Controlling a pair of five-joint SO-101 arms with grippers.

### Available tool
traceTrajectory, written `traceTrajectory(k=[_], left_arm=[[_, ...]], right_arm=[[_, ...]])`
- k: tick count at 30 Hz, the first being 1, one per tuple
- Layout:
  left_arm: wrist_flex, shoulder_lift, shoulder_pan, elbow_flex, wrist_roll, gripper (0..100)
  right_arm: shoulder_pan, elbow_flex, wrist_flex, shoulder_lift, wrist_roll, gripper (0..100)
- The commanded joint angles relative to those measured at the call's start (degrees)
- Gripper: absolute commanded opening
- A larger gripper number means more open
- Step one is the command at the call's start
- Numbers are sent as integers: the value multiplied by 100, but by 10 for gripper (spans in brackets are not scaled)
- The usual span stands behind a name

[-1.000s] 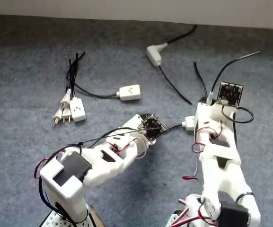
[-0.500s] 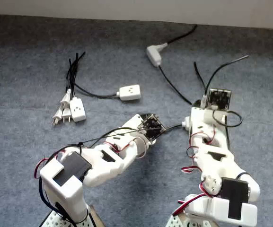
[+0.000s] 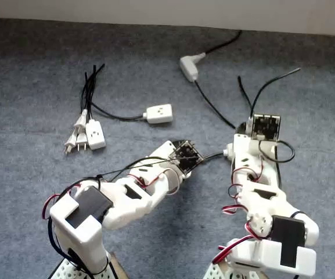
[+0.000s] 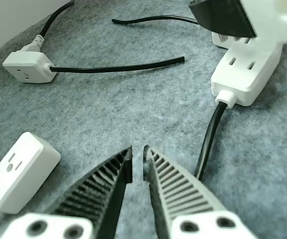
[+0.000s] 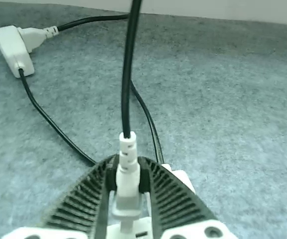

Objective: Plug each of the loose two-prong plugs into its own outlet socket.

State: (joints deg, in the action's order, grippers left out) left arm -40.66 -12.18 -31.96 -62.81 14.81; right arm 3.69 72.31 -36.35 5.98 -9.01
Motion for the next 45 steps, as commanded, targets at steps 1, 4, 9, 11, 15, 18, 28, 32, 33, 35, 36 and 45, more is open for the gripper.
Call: traceTrajectory(k=[1, 4, 9, 11, 15, 18, 28, 32, 33, 35, 36, 45], left_arm=[[-132, 22, 22, 207, 53, 66], [-132, 22, 13, 207, 53, 66], [-132, 13, 13, 207, 53, 66], [-132, 13, 13, 207, 53, 66], [-132, 13, 13, 207, 53, 66], [-132, 13, 13, 215, 53, 66], [-141, 4, 13, 215, 53, 65], [-141, 4, 13, 251, 53, 65], [-132, 4, 13, 251, 44, 65], [-132, 4, 13, 251, 44, 65], [-132, 4, 13, 251, 44, 65], [-132, -4, 13, 251, 44, 66]], right_arm=[[189, -13, 31, 40, -70, 5], [207, -13, 31, 31, -44, 5], [198, 4, 4, 22, -26, 5], [207, 4, 4, 22, -26, 5], [207, -4, 4, -215, -62, 5], [207, -207, -277, -637, -70, 5], [215, 207, -1367, -681, -360, 5], [215, 681, -1807, -374, -246, 5], [215, 743, -1807, -330, -264, 5], [224, 787, -1798, -312, -273, 5], [233, 796, -1798, -338, -273, 5], [207, 646, -1798, -382, -211, 5]])
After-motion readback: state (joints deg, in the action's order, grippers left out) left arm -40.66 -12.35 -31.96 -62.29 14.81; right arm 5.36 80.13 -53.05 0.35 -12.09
